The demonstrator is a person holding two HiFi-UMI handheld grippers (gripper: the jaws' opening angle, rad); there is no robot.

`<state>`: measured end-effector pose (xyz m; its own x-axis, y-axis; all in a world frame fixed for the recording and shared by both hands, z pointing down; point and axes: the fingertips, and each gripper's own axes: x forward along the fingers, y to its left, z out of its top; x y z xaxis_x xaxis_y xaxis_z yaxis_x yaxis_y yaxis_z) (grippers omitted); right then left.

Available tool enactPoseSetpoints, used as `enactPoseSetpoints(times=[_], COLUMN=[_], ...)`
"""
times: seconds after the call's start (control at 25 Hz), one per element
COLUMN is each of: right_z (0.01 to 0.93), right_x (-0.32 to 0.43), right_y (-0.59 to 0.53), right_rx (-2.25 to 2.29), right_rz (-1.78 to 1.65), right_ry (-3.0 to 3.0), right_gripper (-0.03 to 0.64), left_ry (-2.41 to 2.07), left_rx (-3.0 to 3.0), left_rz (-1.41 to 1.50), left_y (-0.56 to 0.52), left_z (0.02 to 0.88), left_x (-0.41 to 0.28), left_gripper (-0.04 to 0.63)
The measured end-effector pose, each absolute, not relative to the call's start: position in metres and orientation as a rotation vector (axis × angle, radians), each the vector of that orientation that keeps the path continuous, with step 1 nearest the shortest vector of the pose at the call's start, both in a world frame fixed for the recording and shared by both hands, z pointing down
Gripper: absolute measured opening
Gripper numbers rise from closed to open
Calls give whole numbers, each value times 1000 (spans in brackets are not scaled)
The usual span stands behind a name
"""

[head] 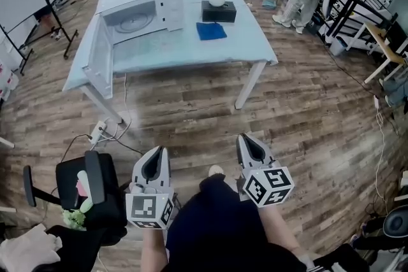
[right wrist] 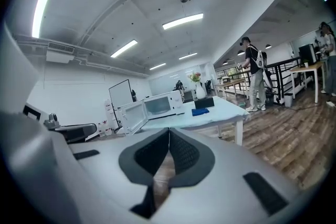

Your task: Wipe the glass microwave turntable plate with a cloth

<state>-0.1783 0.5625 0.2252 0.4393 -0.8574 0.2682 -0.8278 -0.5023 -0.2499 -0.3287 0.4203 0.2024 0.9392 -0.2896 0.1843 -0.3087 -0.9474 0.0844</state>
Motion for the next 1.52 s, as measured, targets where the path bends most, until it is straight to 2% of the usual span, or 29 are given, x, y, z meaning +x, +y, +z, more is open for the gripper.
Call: enactPoseSetpoints(times=[0.36,0.92,1.24,1.28,1.36,1.44,1.52], right_z=[239,245,246,246,246,248,249], right_x=[-136,12,68,74,83,91,99], right_y=[511,377,326,320,309,300,291], right_rx=[-2569,-2544,-2524,-2523,-2515,-2510,-2510], right_rz=[-607,-609,-570,-560,-560,-569,-576], right_ry=[1554,1651,1691,1703,1723,1722,1716], right_gripper=[-6,-6,-4,17,166,250,290], left_ry=[-513,-568,-627,-633,-633,-625,-613], left_rx=[2959,2942,2943,2944,2946,2947,2947], left_rz=[300,329,342,342,346,353,362], left_y=[375,252,208,204,197,193,187], left_z=[218,222,226,226,226,227,228], left_x=[-293,-146,-97,-93,-84,-76,-68], left_gripper=[5,5,5,5,5,5,5])
